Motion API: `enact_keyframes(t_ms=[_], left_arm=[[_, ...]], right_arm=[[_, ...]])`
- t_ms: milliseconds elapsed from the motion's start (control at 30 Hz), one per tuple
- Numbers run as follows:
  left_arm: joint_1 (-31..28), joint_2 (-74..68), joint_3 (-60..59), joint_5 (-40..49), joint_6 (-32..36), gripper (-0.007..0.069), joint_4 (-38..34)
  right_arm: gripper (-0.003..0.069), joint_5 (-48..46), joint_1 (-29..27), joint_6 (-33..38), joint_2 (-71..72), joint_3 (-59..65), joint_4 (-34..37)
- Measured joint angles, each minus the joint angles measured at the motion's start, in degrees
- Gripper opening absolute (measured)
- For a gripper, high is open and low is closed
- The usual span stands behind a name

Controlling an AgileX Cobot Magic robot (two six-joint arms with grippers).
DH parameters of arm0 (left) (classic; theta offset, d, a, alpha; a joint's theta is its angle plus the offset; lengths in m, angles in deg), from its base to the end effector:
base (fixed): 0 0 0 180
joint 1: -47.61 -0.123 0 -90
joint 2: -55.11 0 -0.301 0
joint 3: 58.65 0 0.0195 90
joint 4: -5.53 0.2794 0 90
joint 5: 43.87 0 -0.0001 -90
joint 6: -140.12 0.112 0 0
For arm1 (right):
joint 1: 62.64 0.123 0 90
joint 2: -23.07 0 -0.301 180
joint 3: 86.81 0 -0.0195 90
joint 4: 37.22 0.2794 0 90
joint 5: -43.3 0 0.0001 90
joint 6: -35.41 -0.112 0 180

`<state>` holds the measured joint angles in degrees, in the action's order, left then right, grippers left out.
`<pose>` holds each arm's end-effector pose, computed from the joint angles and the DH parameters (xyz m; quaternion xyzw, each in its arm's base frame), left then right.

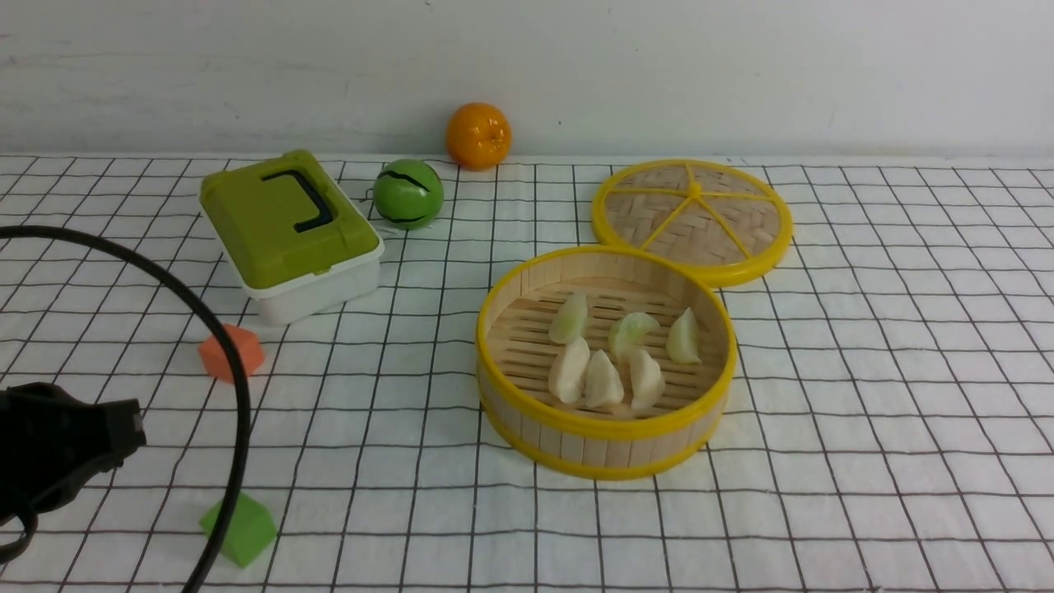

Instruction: Put the dumplings into the steamer on the table with the white tablecloth.

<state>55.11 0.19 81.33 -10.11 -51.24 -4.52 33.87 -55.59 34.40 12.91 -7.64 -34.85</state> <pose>0.1914 -0.0362 0.2955 -0.0748 0.8960 -0.1450 0.4130 0.0928 0.0122 0.1817 -0.0267 0.7585 0.0616 0.6482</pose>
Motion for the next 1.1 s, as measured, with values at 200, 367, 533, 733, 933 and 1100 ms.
enact_keyframes(t_ms=[200, 367, 533, 733, 933, 1100], left_arm=[[0.0, 0.0, 0.0, 0.6, 0.0, 0.0055, 0.0], [0.0, -0.1, 0.0, 0.7, 0.0, 0.0057, 0.0], [0.0, -0.6, 0.0, 0.7, 0.0, 0.0062, 0.0], [0.0, -0.7, 0.0, 0.7, 0.0, 0.0062, 0.0], [0.1, 1.2, -1.9, -1.1, 0.0, 0.0068, 0.4], [0.2, 16.1, -12.3, -5.6, 0.0, 0.0072, 2.3]], right_arm=[[-0.0011, -10.3, -6.5, 0.0, 3.4, 0.0, 0.0], [-0.0005, -11.8, -7.2, 0.0, 3.4, -0.3, 0.0], [-0.0001, -12.0, -7.2, 0.0, 3.4, -0.3, 0.0], [0.0003, -12.1, -7.2, 0.0, 3.4, -0.3, 0.0], [0.0008, -12.2, -7.3, 0.0, 3.4, -0.3, 0.0], [0.0013, -12.2, -7.4, 0.0, 3.4, -0.3, -0.1]])
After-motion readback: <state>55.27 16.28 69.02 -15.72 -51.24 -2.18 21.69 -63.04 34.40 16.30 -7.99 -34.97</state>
